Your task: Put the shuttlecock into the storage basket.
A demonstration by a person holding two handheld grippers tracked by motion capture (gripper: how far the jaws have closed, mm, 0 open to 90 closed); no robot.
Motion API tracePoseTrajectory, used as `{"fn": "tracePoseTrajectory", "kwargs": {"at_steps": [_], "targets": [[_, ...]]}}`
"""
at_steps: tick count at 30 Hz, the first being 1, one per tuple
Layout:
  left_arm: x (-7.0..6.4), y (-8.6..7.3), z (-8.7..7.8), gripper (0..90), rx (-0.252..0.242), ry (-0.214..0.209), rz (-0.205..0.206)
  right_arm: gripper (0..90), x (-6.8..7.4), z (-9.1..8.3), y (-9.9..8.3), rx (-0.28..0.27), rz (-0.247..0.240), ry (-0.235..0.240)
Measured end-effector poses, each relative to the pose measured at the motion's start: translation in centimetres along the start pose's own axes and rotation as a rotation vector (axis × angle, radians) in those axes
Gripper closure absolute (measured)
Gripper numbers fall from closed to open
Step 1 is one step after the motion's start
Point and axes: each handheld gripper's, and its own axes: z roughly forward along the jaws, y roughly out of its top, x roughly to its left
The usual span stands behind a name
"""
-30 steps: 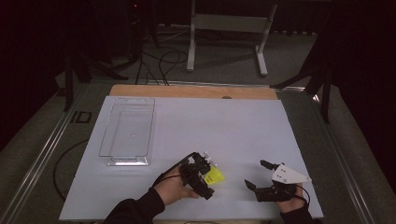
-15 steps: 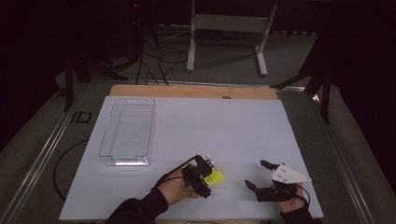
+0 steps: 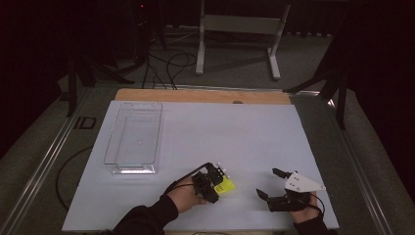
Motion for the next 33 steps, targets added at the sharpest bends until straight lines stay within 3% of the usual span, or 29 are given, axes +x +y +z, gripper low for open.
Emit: {"fn": "tracePoseTrajectory", "kwargs": {"at_steps": [6,14,33], "targets": [[-0.2,0.1,0.0,65.3,0.004,0.011,0.018,9.1,0.0,0.0,0.0,0.0,0.0,0.0],[-0.2,0.2,-0.7,65.9,0.014,0.014,0.073,9.1,-0.1,-0.1,0.0,-0.004,0.005,-0.004],[0.6,0.0,-3.7,65.9,0.003,-0.012,0.115,9.1,0.0,0.0,0.0,0.0,0.003,-0.005]]}}
